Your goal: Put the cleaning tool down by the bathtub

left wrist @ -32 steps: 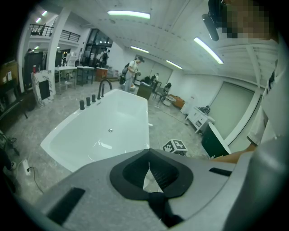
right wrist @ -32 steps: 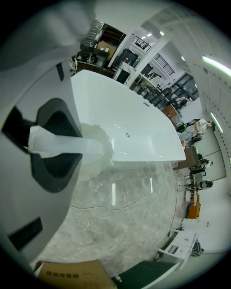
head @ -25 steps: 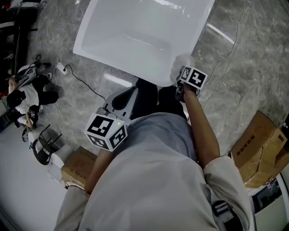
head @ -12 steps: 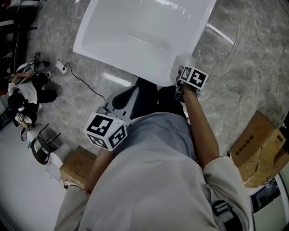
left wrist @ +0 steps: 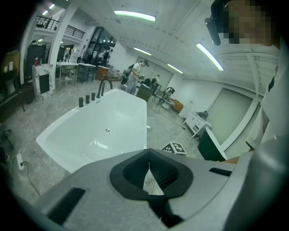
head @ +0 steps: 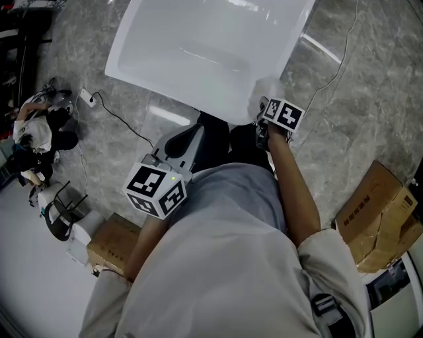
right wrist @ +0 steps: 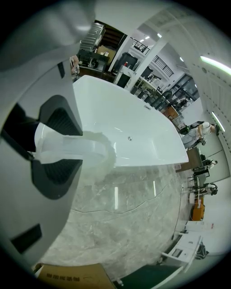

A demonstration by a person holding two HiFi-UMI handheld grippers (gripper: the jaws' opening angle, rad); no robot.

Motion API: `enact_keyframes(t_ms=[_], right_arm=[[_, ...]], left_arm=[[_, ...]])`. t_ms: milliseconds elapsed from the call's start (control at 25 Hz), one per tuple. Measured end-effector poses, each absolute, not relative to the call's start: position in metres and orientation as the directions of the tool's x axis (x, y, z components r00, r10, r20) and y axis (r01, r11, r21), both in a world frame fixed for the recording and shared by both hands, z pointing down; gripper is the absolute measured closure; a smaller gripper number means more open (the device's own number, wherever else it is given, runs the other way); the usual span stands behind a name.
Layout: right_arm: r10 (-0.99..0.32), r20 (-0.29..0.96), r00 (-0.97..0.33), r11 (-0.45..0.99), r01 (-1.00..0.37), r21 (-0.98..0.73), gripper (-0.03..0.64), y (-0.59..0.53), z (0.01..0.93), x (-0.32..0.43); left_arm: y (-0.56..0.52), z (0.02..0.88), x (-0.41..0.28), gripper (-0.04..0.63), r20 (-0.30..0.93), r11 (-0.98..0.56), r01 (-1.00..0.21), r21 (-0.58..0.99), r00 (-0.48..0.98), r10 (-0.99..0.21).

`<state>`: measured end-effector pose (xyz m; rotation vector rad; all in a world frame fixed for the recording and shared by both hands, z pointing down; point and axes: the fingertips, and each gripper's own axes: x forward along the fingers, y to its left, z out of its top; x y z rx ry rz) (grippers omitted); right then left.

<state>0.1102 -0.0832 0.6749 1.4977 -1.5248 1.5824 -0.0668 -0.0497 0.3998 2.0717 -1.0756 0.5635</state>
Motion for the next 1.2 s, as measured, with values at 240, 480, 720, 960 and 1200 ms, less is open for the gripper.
enact_keyframes(t_ms=[240, 480, 720, 960, 1200], right_arm=[[-0.338, 0.89, -0.306, -0.258, -0.879, -0.401, 0.477, -0.082, 0.673, 0.11], [-0.343, 0.884, -0.317, -0.244, -0.879, -0.41, 0.476, -0.08, 0.668, 0.11], [-0.343, 0.876, -0.339, -0.242, -0.869, -0.431, 0.473, -0.073, 0.664, 0.113], [-0.338, 0.871, -0.358, -0.23, -0.865, -0.445, 0.472, -0.065, 0.661, 0.114], [-0.343, 0.866, -0.364, -0.226, -0.863, -0.452, 0.472, -0.06, 0.656, 0.117]], left_arm=[[-0.051, 0.403, -0.064, 0.591, 0.65, -0.384, -0.824, 0.416, 0.565, -0.509], [-0.051, 0.402, -0.062, 0.591, 0.648, -0.384, -0.823, 0.418, 0.567, -0.51], [-0.051, 0.402, -0.057, 0.591, 0.645, -0.385, -0.821, 0.423, 0.571, -0.508], [-0.052, 0.403, -0.053, 0.591, 0.642, -0.388, -0.818, 0.426, 0.575, -0.507], [-0.051, 0.404, -0.047, 0.591, 0.638, -0.397, -0.812, 0.428, 0.583, -0.503]])
